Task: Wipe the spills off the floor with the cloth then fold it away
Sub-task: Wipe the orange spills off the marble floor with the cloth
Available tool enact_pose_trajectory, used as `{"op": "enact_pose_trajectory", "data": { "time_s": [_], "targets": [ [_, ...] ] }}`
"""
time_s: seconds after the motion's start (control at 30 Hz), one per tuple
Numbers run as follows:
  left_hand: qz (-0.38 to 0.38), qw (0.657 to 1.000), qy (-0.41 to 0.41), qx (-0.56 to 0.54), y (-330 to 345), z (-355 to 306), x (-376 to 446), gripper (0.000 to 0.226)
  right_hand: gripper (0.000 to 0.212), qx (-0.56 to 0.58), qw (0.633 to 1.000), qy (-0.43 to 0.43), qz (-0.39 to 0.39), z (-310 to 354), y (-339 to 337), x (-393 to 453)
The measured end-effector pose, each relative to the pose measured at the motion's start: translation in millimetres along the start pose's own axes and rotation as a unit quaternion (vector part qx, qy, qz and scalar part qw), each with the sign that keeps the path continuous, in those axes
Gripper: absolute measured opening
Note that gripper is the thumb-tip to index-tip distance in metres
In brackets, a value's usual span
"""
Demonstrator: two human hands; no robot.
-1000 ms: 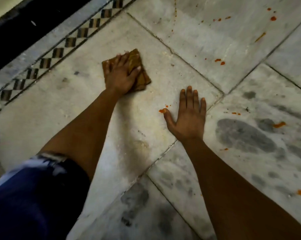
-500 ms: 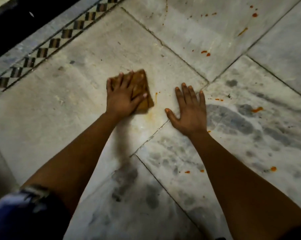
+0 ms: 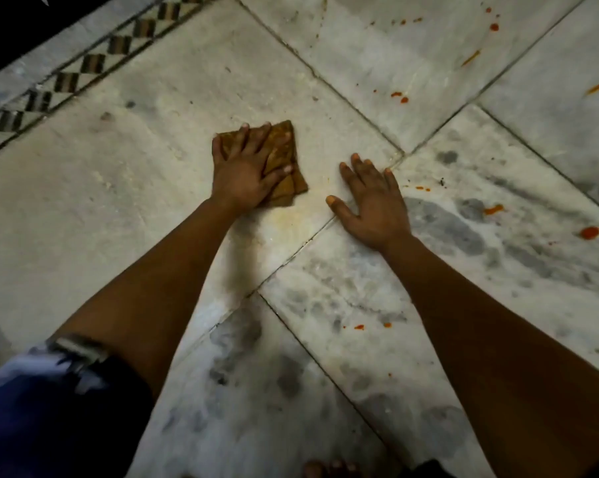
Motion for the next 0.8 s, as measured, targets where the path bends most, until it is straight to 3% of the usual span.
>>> {"op": "enact_pose_trajectory", "data": {
  "time_s": [0.07, 0.13, 0.27, 0.37, 0.47, 0.6, 0.7, 0.8],
  "targets": [
    [0.017, 0.998, -0.061, -0.013, -5, -15, 22, 0.061, 0.073, -0.006, 1.0, -0.007, 0.022, -7, -14, 3],
    [0.027, 0.998, -0.061, 0.007, -6, -42, 31, 0.061, 0.066, -0.022, 1.0, 0.018, 0.011, -22, -26, 5],
    [-0.003, 0.996, 0.062, 0.056, 4, -90, -6, 0.063, 0.061, -0.045, 0.997, 0.038, 0.054, -49, -36, 1],
    [-0.032, 0.992, 0.118, 0.028, 9, -74, -29, 0.064, 0.055, -0.023, 0.997, 0.027, 0.068, -51, -37, 3],
    [-0.018, 0.999, 0.044, 0.022, 6, -62, -3, 0.063, 0.055, -0.007, 0.997, 0.034, 0.071, -53, -37, 6],
    [0.028, 0.998, -0.043, 0.02, -3, -98, 52, 0.06, 0.056, 0.026, 0.995, 0.048, 0.082, -50, -36, 5],
    [0.024, 0.998, 0.029, 0.054, -1, -125, 44, 0.062, 0.055, 0.05, 0.995, 0.055, 0.062, -48, -33, 3],
    [-0.006, 0.991, 0.125, 0.057, 1, -111, 8, 0.07, 0.054, 0.061, 0.995, 0.052, 0.059, -49, -35, 4]
  ]
}}
Point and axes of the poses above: each hand's wrist, its own x-axis towards the middle knuckle, its own y-axis out of the palm, z = x × y, the point moved 2 cm from there along x, towards the middle knuckle, and after that the axes turned 8 degrees about x, right-handed, at the moved point
